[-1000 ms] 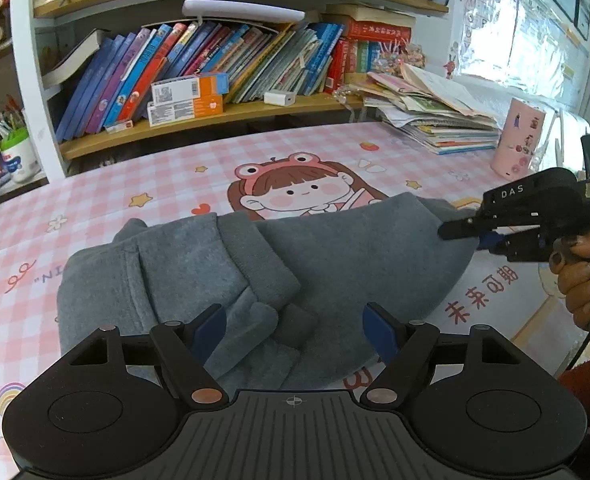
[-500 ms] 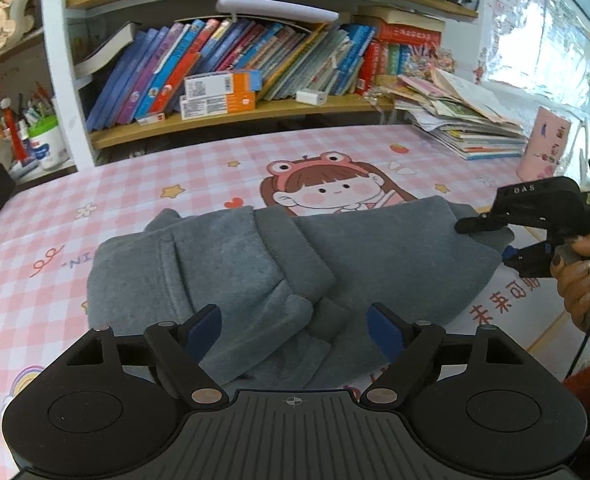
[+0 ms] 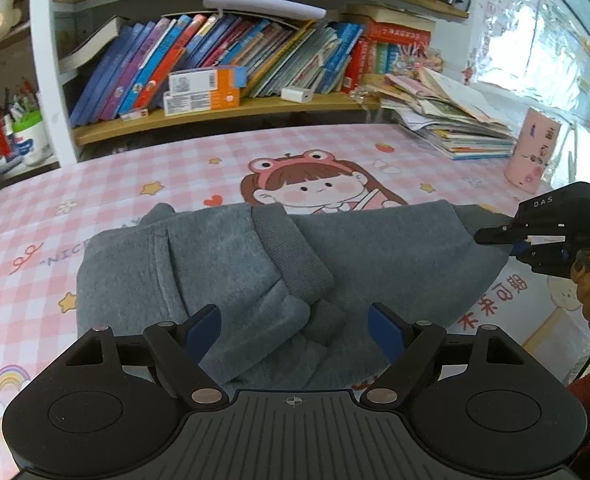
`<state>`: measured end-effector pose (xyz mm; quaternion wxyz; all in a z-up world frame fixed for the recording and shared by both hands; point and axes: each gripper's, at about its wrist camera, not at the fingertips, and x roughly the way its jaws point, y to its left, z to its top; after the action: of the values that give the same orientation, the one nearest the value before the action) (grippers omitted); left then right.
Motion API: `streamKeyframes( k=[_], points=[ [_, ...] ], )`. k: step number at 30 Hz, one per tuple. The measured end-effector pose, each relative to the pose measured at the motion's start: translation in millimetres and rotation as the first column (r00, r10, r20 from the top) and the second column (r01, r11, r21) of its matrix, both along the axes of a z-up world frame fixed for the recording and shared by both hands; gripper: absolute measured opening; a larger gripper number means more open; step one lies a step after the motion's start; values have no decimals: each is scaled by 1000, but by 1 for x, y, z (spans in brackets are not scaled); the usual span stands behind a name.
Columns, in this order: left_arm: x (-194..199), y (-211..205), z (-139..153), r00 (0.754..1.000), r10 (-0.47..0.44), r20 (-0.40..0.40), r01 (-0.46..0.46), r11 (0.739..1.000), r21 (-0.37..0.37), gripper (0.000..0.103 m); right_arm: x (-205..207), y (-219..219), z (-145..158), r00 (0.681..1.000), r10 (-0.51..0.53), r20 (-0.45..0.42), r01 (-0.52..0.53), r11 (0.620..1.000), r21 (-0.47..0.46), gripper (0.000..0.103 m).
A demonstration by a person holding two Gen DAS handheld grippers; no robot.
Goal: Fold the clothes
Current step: 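Lift the sleeve cuff up off the mat with the right tool, then carry the cuff over the sweatshirt body and open the right tool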
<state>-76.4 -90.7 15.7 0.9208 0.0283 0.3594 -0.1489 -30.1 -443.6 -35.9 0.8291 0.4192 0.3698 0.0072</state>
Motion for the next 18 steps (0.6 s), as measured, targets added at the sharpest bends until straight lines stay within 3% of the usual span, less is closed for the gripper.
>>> streamKeyframes(
  k=[4, 9, 18],
  points=[
    [0, 5, 1, 1000, -21, 14, 21, 1000, -7, 83, -7, 6, 8, 1000, -9, 25, 9, 1000, -19, 10],
    [-2, 23, 4, 999, -21, 31, 22, 1000, -21, 83, -15, 26, 34, 993, 5, 116, 5, 997, -82, 10],
    [-2, 90, 19, 992, 95, 87, -87, 992, -95, 83, -23, 98, 95, 944, 143, 296, -68, 966, -251, 10]
  ],
)
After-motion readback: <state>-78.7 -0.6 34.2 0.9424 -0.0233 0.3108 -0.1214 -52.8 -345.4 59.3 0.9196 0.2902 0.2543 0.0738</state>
